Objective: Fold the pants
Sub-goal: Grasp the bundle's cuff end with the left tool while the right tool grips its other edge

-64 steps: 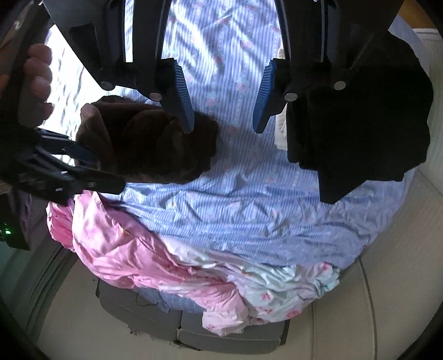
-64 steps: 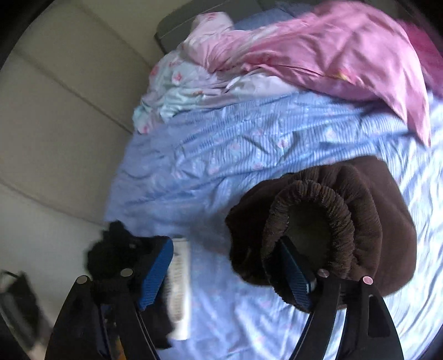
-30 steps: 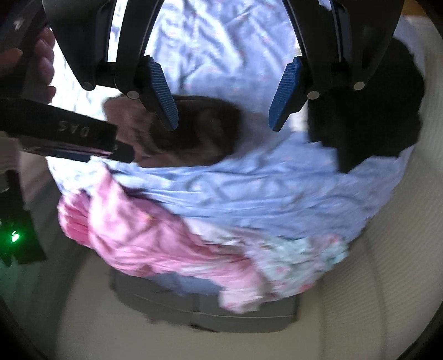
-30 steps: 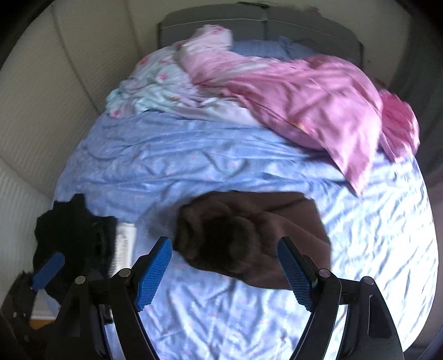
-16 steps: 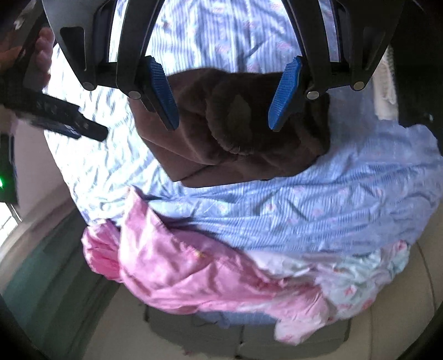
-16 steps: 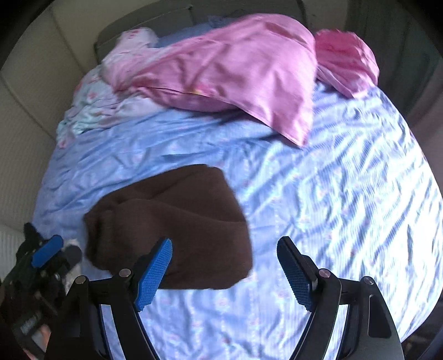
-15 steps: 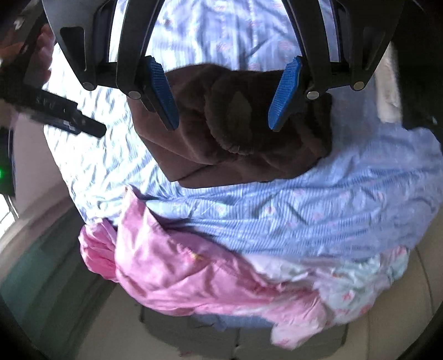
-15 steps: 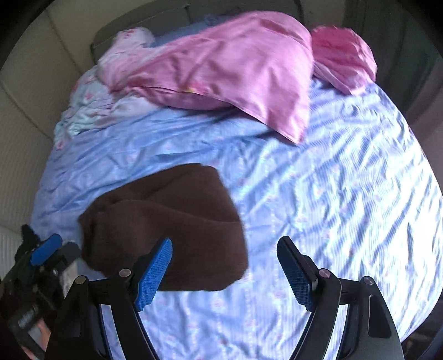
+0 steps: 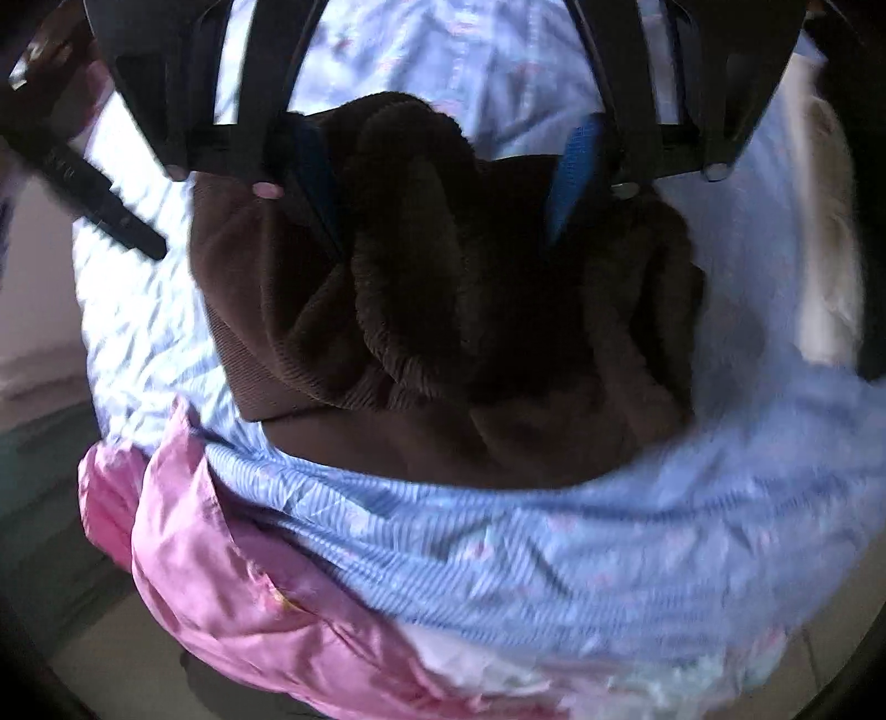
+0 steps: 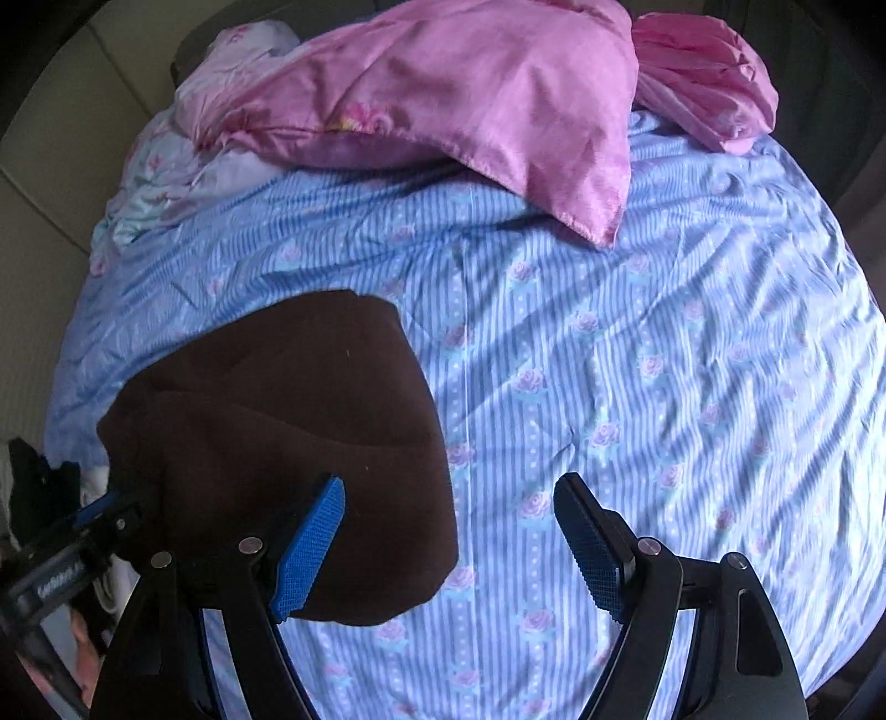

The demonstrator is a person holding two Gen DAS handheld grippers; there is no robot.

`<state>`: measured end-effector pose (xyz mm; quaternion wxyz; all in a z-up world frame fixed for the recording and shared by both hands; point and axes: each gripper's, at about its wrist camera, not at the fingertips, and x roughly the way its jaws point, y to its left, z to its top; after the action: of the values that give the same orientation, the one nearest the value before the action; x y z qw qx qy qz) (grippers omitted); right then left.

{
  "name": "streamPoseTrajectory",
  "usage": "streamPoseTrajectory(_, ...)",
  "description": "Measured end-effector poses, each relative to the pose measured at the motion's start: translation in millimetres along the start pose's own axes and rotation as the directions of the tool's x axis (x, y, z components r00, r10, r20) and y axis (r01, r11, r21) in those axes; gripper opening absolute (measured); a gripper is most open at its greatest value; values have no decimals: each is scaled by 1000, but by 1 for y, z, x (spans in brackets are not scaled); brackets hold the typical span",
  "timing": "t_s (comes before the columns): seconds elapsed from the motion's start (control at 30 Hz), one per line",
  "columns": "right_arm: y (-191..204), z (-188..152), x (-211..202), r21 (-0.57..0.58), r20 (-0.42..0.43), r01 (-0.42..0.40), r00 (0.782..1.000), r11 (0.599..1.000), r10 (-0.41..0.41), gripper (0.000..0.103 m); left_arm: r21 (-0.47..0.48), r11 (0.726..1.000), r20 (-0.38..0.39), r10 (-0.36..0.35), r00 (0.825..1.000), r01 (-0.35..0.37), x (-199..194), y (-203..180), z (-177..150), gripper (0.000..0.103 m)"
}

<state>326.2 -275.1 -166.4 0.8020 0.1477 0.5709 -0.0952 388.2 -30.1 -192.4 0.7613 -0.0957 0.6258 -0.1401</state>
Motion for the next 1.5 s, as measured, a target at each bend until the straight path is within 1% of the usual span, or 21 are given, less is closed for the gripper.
streamPoseTrajectory(0.03,-1,-2,1,2,-5,-1,1000,1000,1,80,-22,1000,0,3,1000,-3,0,3,0,41)
streamPoseTrajectory(0.07,-1,-4,2,4,-10,-4,1000,1000,4,80,-29,999,10,12,1000,-12,-2,3,0,31)
streamPoseTrajectory(0.1,-2,-5,4,8,-16,-4,1000,1000,4,80,-29,1000,21,6,1000,-5,-6,3,-1,29)
streamPoseTrajectory(0.17,-4,-8,5,12,-21,-5,1000,1000,5,80,-27,999,52,-34,998,35,-21,1,-2,27)
streamPoseTrajectory(0.23,-4,-11,5,16,-21,-10,1000,1000,10,80,-2,999,102,-49,994,50,-41,-4,-2,26)
streamPoseTrajectory(0.3,-5,-12,4,26,-15,-20,1000,999,20,80,46,998,158,-44,986,37,-62,-10,-1,26)
streamPoseTrajectory(0.4,-2,-11,0,54,-1,-58,998,997,59,80,97,994,255,-73,964,50,-97,-10,5,25)
streamPoseTrajectory(0.5,7,-10,-8,54,22,-97,995,994,96,80,105,994,281,-59,958,30,-110,7,16,26)
streamPoseTrajectory(0.53,11,-10,-9,45,28,-105,994,993,104,80,102,995,281,-26,959,-3,-106,18,21,26)
streamPoseTrajectory(0.57,17,-10,-10,33,31,-111,993,993,110,80,95,995,269,-16,963,-10,-100,22,26,29)
streamPoseTrajectory(0.63,30,-9,-9,-3,27,-120,992,993,120,80,56,998,190,7,982,-18,-74,44,34,29)
streamPoseTrajectory(0.73,47,-11,-2,-56,18,-106,994,993,107,80,32,999,116,21,993,-25,-45,60,37,31)
streamPoseTrajectory(0.8,55,-14,5,-82,-1,-84,996,993,84,80,26,999,106,39,994,-42,-39,65,33,46)
streamPoseTrajectory(0.87,56,-16,10,-83,-19,-77,997,994,75,80,11,999,121,51,991,-52,-38,69,28,56)
streamPoseTrajectory(1.0,53,-21,19,-61,-50,-71,996,996,68,80,-41,999,72,38,997,-36,-25,81,18,66)
streamPoseTrajectory(1.17,54,-26,30,-53,-82,-65,995,996,61,80,-106,994,59,-19,998,25,-15,91,11,65)
streamPoseTrajectory(1.2,54,-28,31,-54,-82,-61,995,997,57,80,-119,992,52,-34,998,40,-12,92,9,62)
streamPoseTrajectory(1.23,54,-29,32,-52,-85,-59,995,997,54,80,-118,992,50,-31,998,36,-10,92,8,60)
streamPoseTrajectory(1.3,53,-31,34,-42,-91,-63,994,997,59,80,-106,994,55,-22,998,27,-7,91,7,50)
streamPoseTrajectory(1.37,52,-32,36,-29,-102,-78,992,997,75,80,-107,994,65,-25,998,32,-8,92,8,45)
streamPoseTrajectory(1.5,60,-32,39,-46,-106,-89,991,995,83,80,-87,996,105,-23,994,33,-16,90,17,40)
